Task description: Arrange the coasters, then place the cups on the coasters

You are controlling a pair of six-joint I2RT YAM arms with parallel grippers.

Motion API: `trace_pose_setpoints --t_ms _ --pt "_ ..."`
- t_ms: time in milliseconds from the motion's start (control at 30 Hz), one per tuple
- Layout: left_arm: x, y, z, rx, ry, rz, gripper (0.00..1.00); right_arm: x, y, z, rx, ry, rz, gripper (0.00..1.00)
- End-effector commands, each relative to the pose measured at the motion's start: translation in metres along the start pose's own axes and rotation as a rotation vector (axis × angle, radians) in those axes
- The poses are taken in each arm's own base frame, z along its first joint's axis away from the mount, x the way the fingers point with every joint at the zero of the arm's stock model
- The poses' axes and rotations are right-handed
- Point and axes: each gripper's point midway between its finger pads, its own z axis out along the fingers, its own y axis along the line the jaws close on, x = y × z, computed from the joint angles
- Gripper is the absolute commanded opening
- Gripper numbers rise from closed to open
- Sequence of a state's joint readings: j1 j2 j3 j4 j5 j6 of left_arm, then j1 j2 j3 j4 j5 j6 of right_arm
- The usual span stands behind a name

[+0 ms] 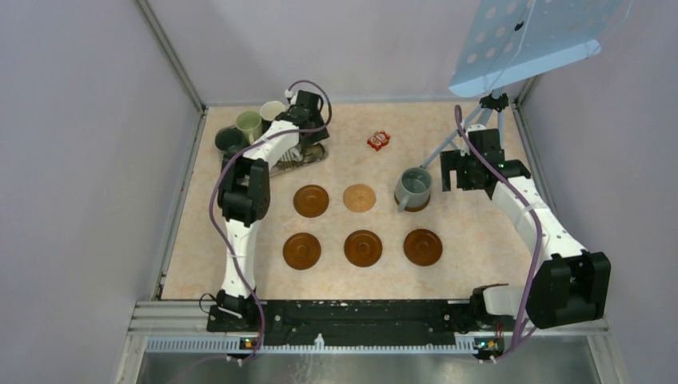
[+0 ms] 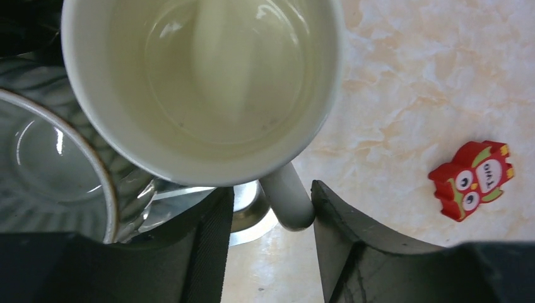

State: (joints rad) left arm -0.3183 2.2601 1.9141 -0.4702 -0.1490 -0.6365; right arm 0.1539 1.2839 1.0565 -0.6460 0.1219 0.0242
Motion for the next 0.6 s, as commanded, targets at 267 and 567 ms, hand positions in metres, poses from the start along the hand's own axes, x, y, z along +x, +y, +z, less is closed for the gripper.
trace_pose_setpoints --t_ms 267,567 --pt "-0.02 0.028 -0.016 -0.022 -0.013 0.07 0.46 -0.027 -0.002 -0.005 0.001 -0.07 0.011 0.92" --pt "-0.035 0.024 -0.001 -0.008 -0.074 0.169 0.5 -0.026 -0.003 -0.005 0.001 -0.065 0.014 0.92"
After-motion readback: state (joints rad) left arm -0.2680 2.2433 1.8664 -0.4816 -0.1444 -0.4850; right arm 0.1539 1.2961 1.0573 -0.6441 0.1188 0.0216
